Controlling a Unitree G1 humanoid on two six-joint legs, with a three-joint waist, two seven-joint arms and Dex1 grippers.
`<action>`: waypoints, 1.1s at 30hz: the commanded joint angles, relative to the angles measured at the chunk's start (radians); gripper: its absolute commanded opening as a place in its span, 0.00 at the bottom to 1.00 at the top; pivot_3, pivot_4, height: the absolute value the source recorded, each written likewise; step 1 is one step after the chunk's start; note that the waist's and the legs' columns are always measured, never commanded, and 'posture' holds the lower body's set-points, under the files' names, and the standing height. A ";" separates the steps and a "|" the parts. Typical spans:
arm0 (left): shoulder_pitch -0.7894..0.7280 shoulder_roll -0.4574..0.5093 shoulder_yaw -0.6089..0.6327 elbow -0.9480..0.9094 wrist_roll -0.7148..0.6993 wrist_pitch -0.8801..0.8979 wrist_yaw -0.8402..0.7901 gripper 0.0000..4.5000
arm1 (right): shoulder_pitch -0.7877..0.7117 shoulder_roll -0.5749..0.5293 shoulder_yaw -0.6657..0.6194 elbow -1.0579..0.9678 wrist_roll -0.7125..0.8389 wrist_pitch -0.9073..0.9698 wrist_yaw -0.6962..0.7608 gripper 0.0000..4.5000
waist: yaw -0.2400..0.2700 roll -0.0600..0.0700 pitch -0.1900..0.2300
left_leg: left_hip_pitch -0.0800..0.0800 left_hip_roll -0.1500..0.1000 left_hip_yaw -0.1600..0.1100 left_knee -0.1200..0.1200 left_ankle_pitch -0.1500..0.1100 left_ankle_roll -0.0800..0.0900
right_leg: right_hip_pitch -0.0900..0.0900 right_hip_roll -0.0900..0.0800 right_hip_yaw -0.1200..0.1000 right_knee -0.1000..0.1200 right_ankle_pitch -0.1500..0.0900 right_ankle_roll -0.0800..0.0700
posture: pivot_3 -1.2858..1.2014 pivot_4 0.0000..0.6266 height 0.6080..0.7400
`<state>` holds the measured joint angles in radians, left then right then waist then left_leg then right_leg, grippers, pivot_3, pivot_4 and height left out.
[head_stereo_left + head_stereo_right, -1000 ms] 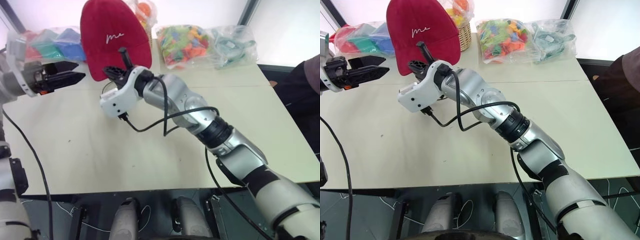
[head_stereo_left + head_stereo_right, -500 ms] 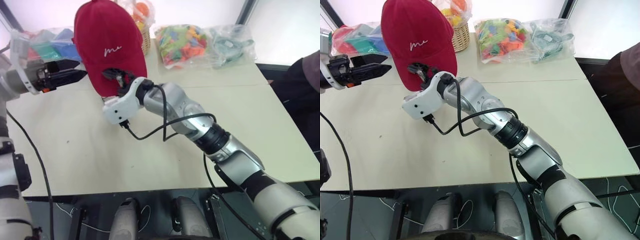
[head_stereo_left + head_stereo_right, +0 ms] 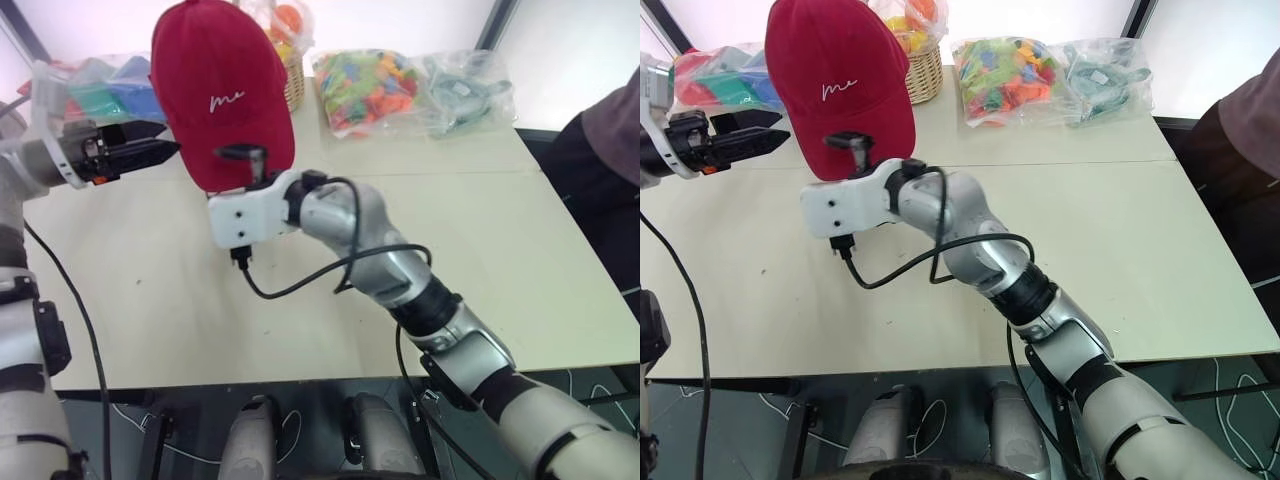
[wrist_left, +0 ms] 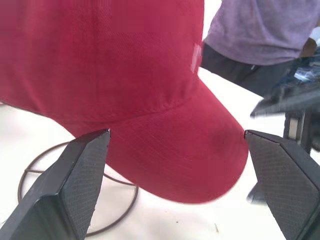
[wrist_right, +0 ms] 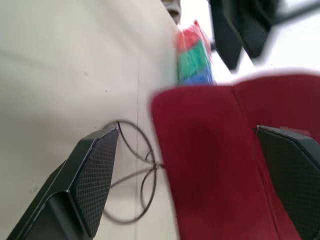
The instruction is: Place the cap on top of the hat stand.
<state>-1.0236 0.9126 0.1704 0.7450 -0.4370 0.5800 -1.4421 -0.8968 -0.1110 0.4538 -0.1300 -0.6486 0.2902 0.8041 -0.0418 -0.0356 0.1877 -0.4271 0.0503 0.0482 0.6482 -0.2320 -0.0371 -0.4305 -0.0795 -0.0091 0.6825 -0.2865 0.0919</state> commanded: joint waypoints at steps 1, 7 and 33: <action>-0.030 0.015 0.003 0.000 0.006 -0.012 -0.017 1.00 | 0.020 -0.018 -0.072 -0.152 0.047 0.107 0.047 0.99 | -0.001 0.000 0.000 | 0.000 0.000 0.000 0.000 0.000 0.000 | 0.000 0.000 0.000 0.000 0.000 0.000 | 0.52 0.24 1.00; -0.042 0.022 0.003 0.025 0.024 -0.017 -0.030 1.00 | 0.053 -0.120 -0.191 -0.325 0.114 0.293 0.122 0.99 | -0.001 0.000 0.000 | 0.000 0.000 0.000 0.000 0.000 0.000 | 0.000 0.000 0.000 0.000 0.000 0.000 | 0.52 0.24 1.00; 0.821 0.016 0.398 -0.865 -0.191 0.278 0.370 1.00 | 0.372 -0.583 -0.958 -0.002 1.011 0.600 0.269 0.99 | 0.001 0.003 0.001 | 0.003 0.000 0.000 -0.002 -0.001 0.001 | 0.003 -0.001 0.001 -0.002 0.000 0.000 | 0.52 0.24 1.00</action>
<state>-0.2117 0.9224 0.5225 -0.0654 -0.6060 0.8594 -1.1013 -0.5237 -0.6718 -0.4801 -0.1158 0.3124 0.8891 1.0835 -0.0409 -0.0329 0.1892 -0.4243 0.0504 0.0483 0.6465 -0.2328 -0.0358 -0.4278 -0.0801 -0.0083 0.6805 -0.2867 0.0918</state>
